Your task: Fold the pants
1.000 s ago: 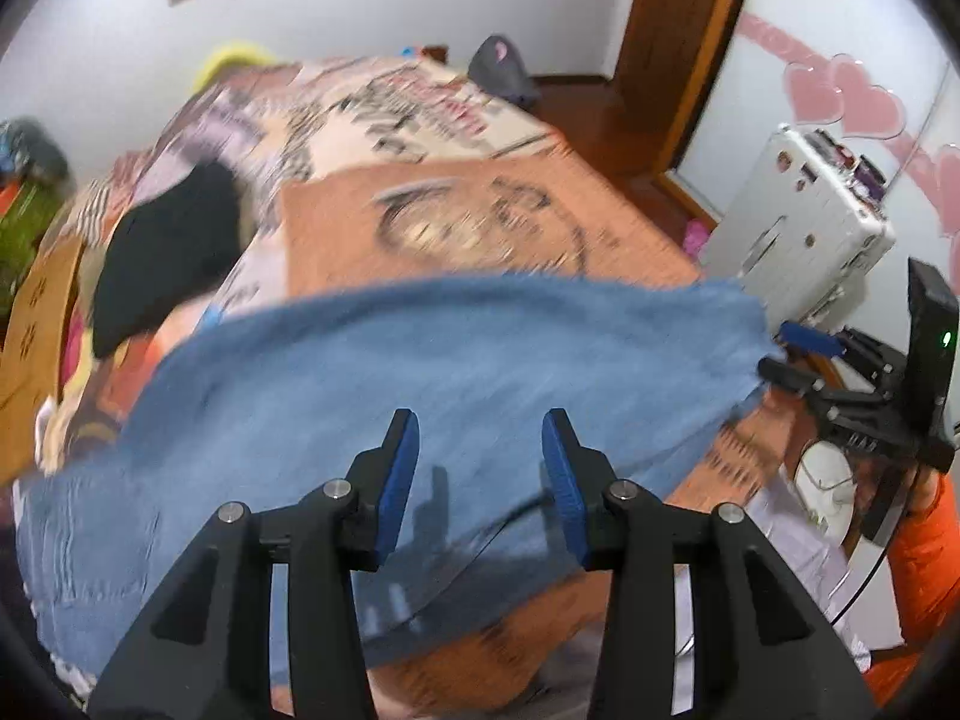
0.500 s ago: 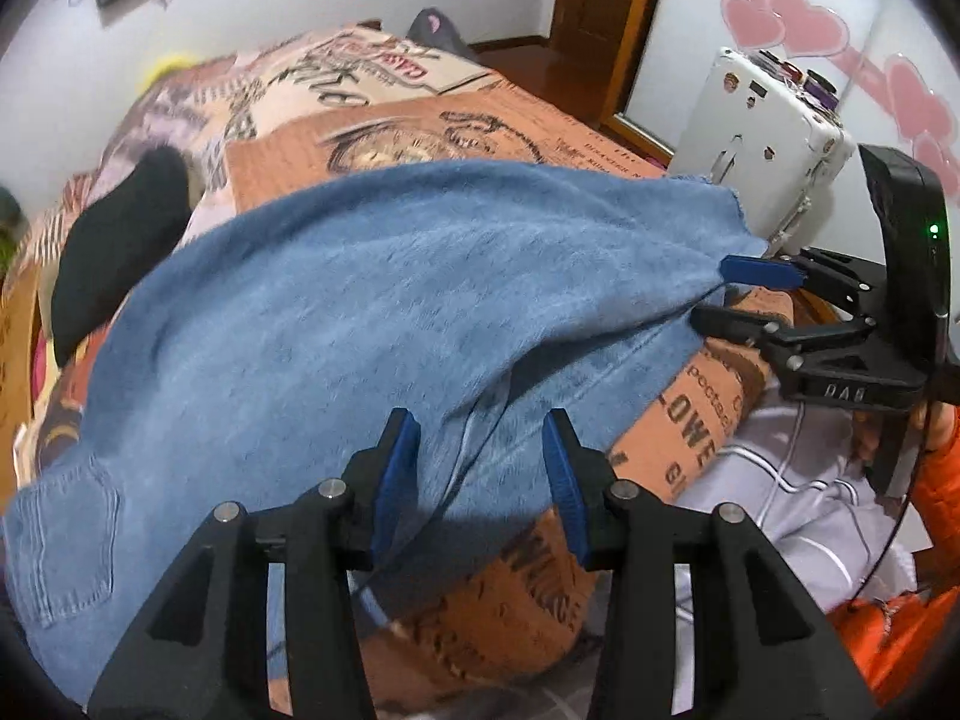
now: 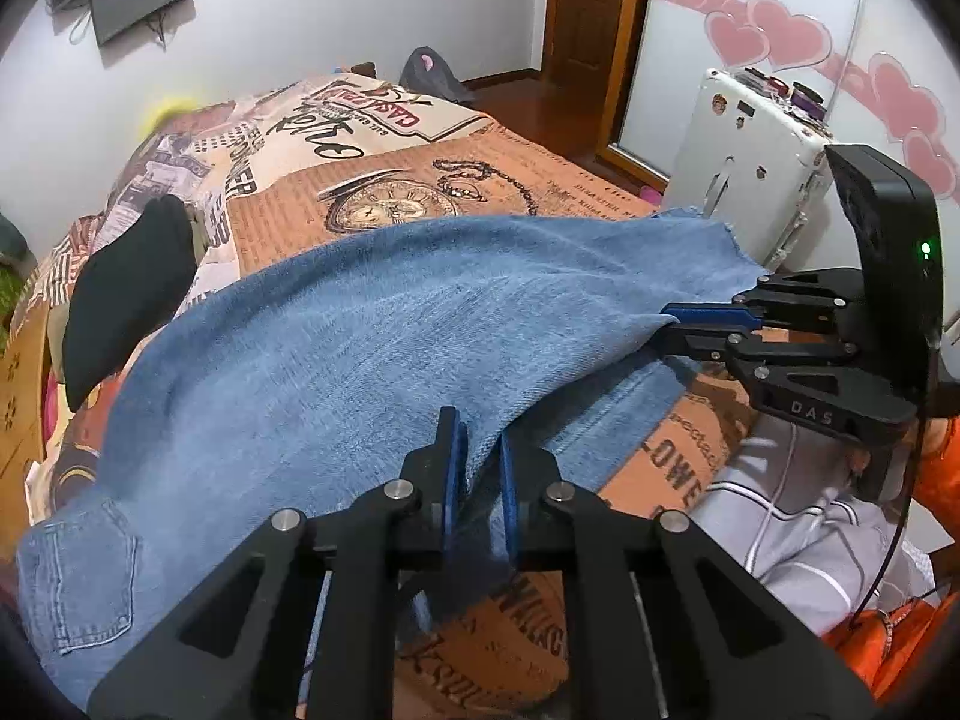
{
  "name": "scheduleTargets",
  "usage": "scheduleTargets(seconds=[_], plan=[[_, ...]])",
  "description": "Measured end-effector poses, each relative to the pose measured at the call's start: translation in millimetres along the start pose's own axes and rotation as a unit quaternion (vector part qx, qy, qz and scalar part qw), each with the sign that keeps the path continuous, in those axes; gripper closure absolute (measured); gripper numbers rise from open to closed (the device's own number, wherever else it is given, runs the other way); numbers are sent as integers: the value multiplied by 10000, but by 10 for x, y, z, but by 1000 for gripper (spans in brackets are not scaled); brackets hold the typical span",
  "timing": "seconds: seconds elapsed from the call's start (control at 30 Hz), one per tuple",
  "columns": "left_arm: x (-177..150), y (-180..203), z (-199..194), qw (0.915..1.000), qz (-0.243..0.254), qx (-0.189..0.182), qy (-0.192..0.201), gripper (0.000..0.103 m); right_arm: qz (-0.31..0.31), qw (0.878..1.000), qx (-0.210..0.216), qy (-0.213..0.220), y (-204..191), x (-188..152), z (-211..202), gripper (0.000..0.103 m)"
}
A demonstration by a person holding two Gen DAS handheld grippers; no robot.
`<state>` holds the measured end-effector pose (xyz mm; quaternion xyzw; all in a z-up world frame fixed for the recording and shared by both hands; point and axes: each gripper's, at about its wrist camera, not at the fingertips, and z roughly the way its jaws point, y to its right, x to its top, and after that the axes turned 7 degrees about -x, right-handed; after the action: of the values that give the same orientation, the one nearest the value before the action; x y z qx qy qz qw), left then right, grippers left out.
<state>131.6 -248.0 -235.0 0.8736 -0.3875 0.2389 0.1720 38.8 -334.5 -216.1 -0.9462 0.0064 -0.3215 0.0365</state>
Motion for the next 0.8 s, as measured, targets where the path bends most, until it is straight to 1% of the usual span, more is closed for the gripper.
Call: scheduleTargets(seconds=[0.1, 0.17, 0.3, 0.4, 0.47, 0.5, 0.53, 0.57, 0.63, 0.67, 0.77, 0.8], plan=[[-39, 6, -41, 9998, -102, -170, -54, 93, 67, 9998, 194, -19, 36, -7, -54, 92], [-84, 29, -41, 9993, -193, -285, -119, 93, 57, 9997, 247, -46, 42, -33, -93, 93], [-168, 94, 28, 9993, -215, -225, -219, 93, 99, 9991, 323, -253, 52, -112, -62, 92], [-190, 79, 1, 9987, -398, -266, -168, 91, 306, 9980, 411, -358, 96, -148, -24, 91], [-201, 47, -89, 9981, -502, -354, -97, 90, 428, 9974, 438, -391, 137, -135, -55, 87], [-215, 12, -178, 9976, -583, -383, 2, 88, 471, 9973, 407, -381, 160, -121, -91, 85], [-228, -20, -245, 9971, -644, -390, 75, 85, 501, 9974, 361, -364, 184, -117, -129, 79], [-246, -66, -327, 9966, -721, -373, 161, 83, 532, 9975, 310, -338, 213, -113, -164, 70], [-292, -204, -530, 9943, -957, -261, 387, 83, 644, 9975, 205, -218, 297, -108, -270, 60], [-315, -279, -628, 9928, -1073, -206, 487, 83, 694, 9973, 165, -172, 337, -103, -314, 59], [-418, -608, -969, 9859, -1452, 212, 807, 83, 868, 9962, -55, -73, 496, -80, -411, 59], [-470, -749, -1100, 9821, -1603, 397, 905, 83, 927, 9956, -137, -51, 548, -70, -423, 59]])
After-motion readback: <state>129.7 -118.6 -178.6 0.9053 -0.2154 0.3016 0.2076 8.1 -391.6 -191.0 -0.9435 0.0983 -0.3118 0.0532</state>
